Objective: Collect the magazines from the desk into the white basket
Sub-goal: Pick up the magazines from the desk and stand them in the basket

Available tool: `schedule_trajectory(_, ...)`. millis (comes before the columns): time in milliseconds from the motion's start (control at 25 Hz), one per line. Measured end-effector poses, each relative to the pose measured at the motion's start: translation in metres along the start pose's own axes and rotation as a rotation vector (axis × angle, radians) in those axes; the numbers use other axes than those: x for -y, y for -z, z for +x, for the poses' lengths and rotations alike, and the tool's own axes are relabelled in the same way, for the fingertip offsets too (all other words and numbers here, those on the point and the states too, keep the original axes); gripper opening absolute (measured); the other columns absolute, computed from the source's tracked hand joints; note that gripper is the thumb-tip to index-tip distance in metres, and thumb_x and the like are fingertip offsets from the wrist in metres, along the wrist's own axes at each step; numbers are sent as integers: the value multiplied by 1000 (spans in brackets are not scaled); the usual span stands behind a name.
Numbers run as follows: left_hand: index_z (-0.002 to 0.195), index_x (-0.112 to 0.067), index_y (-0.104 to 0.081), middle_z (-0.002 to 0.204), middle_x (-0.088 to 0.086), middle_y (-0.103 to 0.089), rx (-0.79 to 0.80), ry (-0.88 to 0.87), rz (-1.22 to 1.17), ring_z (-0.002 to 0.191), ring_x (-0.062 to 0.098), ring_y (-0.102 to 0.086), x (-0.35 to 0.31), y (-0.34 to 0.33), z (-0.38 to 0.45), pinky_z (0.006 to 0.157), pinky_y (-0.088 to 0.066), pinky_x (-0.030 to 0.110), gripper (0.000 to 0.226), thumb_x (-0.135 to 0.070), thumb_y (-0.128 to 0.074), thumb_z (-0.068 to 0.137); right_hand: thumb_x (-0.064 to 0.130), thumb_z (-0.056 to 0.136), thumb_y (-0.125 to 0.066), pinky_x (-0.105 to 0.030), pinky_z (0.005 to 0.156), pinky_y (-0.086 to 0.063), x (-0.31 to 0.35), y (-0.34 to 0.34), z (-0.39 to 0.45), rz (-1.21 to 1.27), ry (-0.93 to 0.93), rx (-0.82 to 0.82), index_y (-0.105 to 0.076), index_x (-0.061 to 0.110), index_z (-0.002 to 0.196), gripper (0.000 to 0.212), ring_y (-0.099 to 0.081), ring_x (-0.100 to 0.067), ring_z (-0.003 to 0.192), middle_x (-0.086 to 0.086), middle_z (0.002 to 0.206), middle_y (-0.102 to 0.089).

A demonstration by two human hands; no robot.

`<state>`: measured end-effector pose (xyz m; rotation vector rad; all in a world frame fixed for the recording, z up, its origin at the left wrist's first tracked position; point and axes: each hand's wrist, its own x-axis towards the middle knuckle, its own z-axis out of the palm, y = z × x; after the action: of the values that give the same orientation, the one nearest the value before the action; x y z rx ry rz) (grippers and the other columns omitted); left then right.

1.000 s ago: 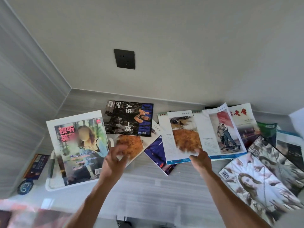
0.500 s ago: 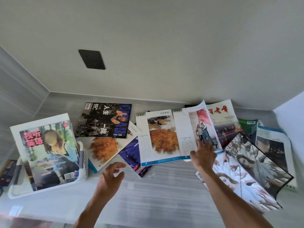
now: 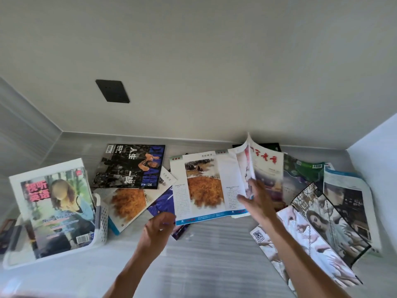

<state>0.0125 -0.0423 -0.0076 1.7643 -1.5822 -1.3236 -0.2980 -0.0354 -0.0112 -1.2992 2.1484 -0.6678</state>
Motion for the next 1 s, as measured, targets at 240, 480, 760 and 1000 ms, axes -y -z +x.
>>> schedule_trajectory(240, 112, -21, -62, 94, -8, -73, 170, 123, -514, 84, 6, -68, -55, 9, -1, 64, -53, 23, 38, -31, -76, 78, 45, 81, -65, -20, 106, -34, 92, -77, -127, 122, 417, 173, -28, 30, 151, 81, -24, 2, 141, 17, 161, -14)
schedule_trajectory(480, 81, -18, -67, 84, 14, -71, -131, 230, -405, 79, 29, -66, -21, 51, -21, 67, -56, 31, 30, 11, -58, 78, 24, 80, -71, -17, 101, -43, 112, -118, -174, 450, 438, 564, -66, 27, 124, 44, -47, 4, 129, 16, 147, -49)
schedule_trajectory(760, 105, 2, -72, 111, 24, -70, 335, -68, -480, 97, 25, -67, 43, 136, -37, 88, -56, 38, 29, 8, -70, 77, 8, 70, -84, -29, 67, -58, 130, -91, -91, 633, -100, 287, -57, 38, 116, 61, -72, -7, 80, 20, 104, -71)
schedule_trajectory(1000, 75, -27, -77, 77, -2, -75, 3, 41, -341, 76, 23, -64, 100, 169, -36, 72, -51, 40, 31, 3, -72, 77, 7, 87, -70, -21, 68, -56, 148, -127, -101, 591, -111, 478, -71, 19, 97, 15, -71, -16, 82, 4, 93, -79)
